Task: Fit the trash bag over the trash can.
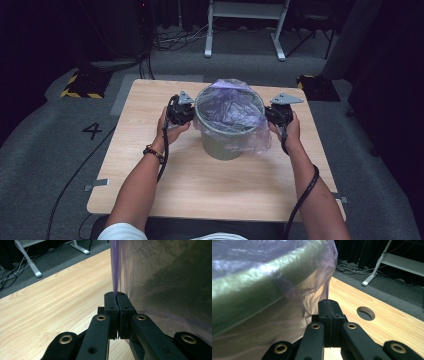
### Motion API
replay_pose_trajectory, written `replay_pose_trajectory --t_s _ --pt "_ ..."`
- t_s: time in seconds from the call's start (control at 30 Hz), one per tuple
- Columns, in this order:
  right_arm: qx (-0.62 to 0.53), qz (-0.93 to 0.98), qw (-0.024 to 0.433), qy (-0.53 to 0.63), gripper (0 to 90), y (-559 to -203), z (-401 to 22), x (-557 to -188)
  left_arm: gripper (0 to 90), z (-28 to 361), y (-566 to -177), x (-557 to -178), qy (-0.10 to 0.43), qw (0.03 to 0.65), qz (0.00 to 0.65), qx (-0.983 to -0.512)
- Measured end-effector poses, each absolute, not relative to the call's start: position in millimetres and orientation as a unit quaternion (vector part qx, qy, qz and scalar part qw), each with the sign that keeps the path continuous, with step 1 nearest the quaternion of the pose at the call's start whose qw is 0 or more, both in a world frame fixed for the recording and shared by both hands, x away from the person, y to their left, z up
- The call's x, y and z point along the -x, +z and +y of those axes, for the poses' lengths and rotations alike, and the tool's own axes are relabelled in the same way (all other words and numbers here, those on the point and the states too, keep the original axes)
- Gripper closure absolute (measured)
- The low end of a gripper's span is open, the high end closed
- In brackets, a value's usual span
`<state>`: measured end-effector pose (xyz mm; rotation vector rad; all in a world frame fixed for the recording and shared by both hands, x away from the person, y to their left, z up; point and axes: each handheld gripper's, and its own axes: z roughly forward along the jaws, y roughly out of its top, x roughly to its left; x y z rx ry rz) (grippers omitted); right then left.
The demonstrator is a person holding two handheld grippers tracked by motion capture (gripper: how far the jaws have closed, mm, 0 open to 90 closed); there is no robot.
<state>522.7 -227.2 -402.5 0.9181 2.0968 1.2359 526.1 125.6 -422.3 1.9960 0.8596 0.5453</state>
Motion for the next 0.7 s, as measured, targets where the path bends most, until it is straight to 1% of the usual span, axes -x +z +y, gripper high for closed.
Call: replay_pose_trajectory --t_s 0.07,0.1,0.17,0.2,0.23,0.27,0.3,0.33,0.37,0.4,0.43,0.47,0.53,0.57,0.6,0.63,0.7 --pt "-0.341 0.776 0.268 0.457 90.0 -402.7 -227.1 -522.3 86.7 126.2 -422.3 -525.0 0.223 0.434 0.348 -0.801" --pt "-0.343 0.775 0.268 0.458 90.0 -402.8 -227.5 -521.6 78.6 127.3 -421.8 -523.6 0.228 0.433 0.354 -0.797" --pt "-0.342 0.773 0.270 0.462 90.0 -402.1 -229.7 -519.3 65.5 132.5 -419.7 -517.9 0.239 0.438 0.362 -0.787" --pt "-0.343 0.768 0.275 0.466 90.0 -400.2 -233.6 -515.5 54.6 139.5 -417.8 -512.2 0.255 0.440 0.369 -0.778" --pt "-0.343 0.768 0.275 0.466 90.0 -400.2 -233.6 -515.5 51.5 139.5 -417.8 -512.2 0.255 0.440 0.369 -0.778" --pt "-0.343 0.764 0.281 0.469 89.6 -397.6 -238.4 -510.8 48.6 144.1 -416.3 -507.5 0.269 0.440 0.370 -0.773" --pt "-0.343 0.764 0.281 0.469 89.6 -397.6 -238.4 -510.8 48.6 149.3 -414.4 -502.3 0.282 0.444 0.367 -0.767" --pt "-0.341 0.762 0.285 0.471 89.5 -396.0 -240.8 -508.5 45.3 154.8 -412.4 -497.4 0.288 0.449 0.367 -0.762" --pt "-0.341 0.761 0.286 0.472 88.7 -394.3 -243.1 -506.4 43.1 161.8 -409.6 -491.9 0.282 0.456 0.368 -0.759" --pt "-0.339 0.760 0.293 0.470 84.6 -391.3 -245.8 -502.2 39.1 168.8 -406.9 -484.9 0.275 0.468 0.359 -0.759" --pt "-0.339 0.760 0.293 0.470 84.6 -391.3 -245.8 -502.2 37.4 168.8 -406.9 -484.9 0.275 0.468 0.359 -0.759" --pt "-0.333 0.761 0.305 0.466 75.6 -388.4 -247.7 -498.5 35.7 175.0 -403.6 -474.7 0.275 0.468 0.345 -0.766" --pt "-0.332 0.760 0.309 0.465 71.8 -385.4 -250.5 -494.2 32.5 178.5 -400.9 -467.4 0.271 0.465 0.335 -0.773" --pt "-0.332 0.760 0.309 0.465 71.8 -385.4 -250.5 -494.2 29.8 178.5 -400.9 -467.4 0.271 0.465 0.335 -0.773" --pt "-0.330 0.761 0.314 0.462 62.7 -382.3 -253.7 -489.2 29.3 181.2 -399.5 -461.5 0.265 0.472 0.324 -0.776" --pt "-0.330 0.761 0.314 0.462 62.7 -382.3 -253.7 -489.2 29.1 181.2 -399.5 -461.5 0.265 0.472 0.324 -0.776" --pt "-0.324 0.766 0.320 0.454 57.6 -379.1 -256.9 -482.3 27.6 181.6 -398.8 -453.7 0.255 0.478 0.307 -0.782"
